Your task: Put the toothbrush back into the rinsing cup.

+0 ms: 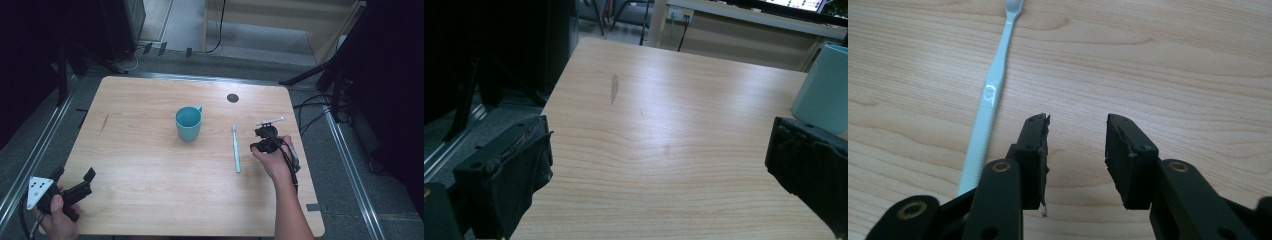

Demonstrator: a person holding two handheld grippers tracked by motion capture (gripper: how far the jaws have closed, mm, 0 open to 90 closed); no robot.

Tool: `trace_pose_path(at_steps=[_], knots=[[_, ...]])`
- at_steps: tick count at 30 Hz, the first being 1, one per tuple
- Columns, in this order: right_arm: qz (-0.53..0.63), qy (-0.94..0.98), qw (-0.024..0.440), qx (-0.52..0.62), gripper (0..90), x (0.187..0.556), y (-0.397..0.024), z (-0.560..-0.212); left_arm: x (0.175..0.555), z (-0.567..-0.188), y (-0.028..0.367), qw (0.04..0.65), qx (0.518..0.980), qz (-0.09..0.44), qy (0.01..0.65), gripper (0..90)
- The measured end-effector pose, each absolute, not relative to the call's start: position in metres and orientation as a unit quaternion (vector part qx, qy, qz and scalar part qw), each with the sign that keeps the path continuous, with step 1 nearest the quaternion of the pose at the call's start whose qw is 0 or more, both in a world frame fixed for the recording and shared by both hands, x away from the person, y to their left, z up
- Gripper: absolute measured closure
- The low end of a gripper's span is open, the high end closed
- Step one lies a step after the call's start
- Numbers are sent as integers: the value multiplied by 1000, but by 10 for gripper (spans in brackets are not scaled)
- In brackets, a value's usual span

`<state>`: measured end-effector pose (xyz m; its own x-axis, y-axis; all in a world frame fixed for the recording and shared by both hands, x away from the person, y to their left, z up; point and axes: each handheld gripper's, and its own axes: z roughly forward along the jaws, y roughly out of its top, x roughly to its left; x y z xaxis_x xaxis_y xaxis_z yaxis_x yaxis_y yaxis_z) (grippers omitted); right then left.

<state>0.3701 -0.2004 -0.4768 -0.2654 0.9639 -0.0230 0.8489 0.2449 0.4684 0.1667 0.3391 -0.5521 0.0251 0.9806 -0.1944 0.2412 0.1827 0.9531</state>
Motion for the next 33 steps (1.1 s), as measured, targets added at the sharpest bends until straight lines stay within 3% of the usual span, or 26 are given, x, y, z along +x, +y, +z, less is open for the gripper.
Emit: trace_pose_path(at_steps=[7,19,33], knots=[[167,778,140,590,628,379,-183,-473,167,-552,340,498,516,372,590,0],[113,757,67,640,681,395,-158,-485,166,-552,339,498,520,375,584,0],[81,749,34,656,708,406,-141,-493,167,-552,339,501,519,373,584,0]])
